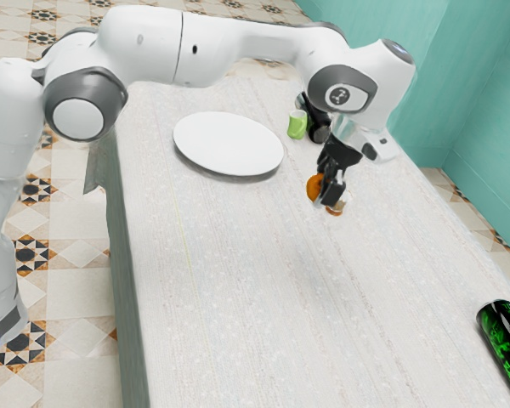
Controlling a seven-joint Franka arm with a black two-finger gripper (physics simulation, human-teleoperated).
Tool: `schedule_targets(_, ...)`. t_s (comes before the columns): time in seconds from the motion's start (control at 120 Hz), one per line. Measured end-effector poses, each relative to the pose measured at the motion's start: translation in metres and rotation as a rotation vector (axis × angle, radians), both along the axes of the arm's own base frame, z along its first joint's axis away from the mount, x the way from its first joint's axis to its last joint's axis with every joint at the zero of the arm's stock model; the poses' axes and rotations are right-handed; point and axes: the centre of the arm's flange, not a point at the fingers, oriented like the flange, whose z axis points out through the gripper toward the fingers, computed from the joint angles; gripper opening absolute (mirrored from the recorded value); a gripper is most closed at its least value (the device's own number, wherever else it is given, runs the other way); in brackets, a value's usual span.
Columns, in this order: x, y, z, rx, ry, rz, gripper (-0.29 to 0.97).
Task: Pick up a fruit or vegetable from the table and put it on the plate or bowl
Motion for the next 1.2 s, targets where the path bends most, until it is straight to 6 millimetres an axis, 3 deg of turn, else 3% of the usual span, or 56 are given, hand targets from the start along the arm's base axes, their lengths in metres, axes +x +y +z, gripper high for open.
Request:
schedule_targets(0.125,-0.019,0.061,0.049,0.036,-0.034,0.088,0.33)
schedule_targets(0.267,-0.039,0.122,0.073,0.081,-0.018,0.191,0.33)
schedule_targets(0.383,-0.054,0.148,0.077,0.090,0.014,0.226,0.33)
schedule_targets(0.542,-0.089,0.177,0.080,0.077,0.054,0.247,0.33)
schedule_targets(0.825,-0.148,0.249,0.089,0.061,0.073,0.323,0.33)
schedule_targets(1.042,-0.170,0.323,0.092,0.081,0.071,0.422,0.33)
schedule_targets(1.2,-0.169,0.348,0.096,0.100,0.065,0.448,0.33)
